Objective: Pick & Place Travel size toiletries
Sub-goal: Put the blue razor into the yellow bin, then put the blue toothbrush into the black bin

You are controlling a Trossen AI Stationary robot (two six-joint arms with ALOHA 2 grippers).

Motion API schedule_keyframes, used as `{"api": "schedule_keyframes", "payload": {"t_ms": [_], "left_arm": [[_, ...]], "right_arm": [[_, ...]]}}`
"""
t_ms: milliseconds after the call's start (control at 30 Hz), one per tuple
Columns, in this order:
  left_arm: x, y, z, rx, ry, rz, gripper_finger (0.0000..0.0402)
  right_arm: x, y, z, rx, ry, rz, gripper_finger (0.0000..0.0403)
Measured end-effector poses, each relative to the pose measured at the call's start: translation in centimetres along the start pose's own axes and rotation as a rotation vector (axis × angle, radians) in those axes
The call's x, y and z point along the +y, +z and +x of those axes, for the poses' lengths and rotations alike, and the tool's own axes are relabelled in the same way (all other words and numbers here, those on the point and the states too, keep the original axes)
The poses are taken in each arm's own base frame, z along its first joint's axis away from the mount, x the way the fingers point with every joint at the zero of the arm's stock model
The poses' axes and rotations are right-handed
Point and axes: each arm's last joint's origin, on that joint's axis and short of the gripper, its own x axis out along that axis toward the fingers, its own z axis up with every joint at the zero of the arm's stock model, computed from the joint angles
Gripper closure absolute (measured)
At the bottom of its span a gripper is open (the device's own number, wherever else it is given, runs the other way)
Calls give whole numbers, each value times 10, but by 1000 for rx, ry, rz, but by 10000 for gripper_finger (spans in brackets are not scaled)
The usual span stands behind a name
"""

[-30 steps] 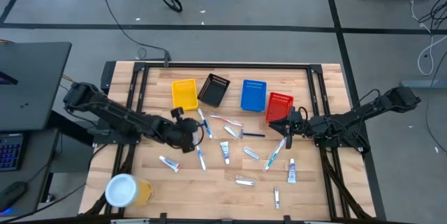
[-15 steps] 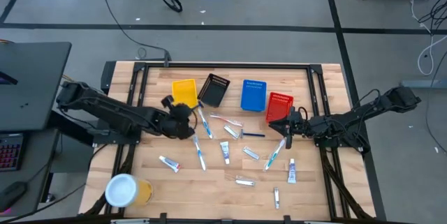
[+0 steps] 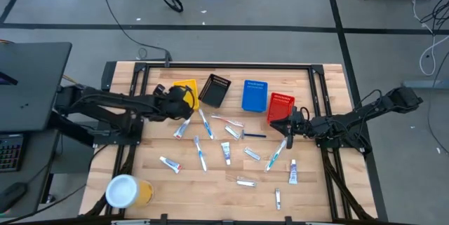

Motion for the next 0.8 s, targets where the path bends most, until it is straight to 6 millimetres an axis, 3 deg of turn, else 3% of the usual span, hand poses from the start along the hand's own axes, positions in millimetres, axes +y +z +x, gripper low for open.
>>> {"api": "schedule_keyframes", "payload": {"t_ms": [267,433,800], "left_arm": [[-1,-9,38,-1,48,-103,351],[-3,-5,44,-18,38,-153,337],[-8,-14,58,82,10,-85,289]], "right_arm": [[0,0,0,2,-1,1,333],[0,0,0,3,-1,0,333],[0,-1,0,5,-2,-1,333]]}}
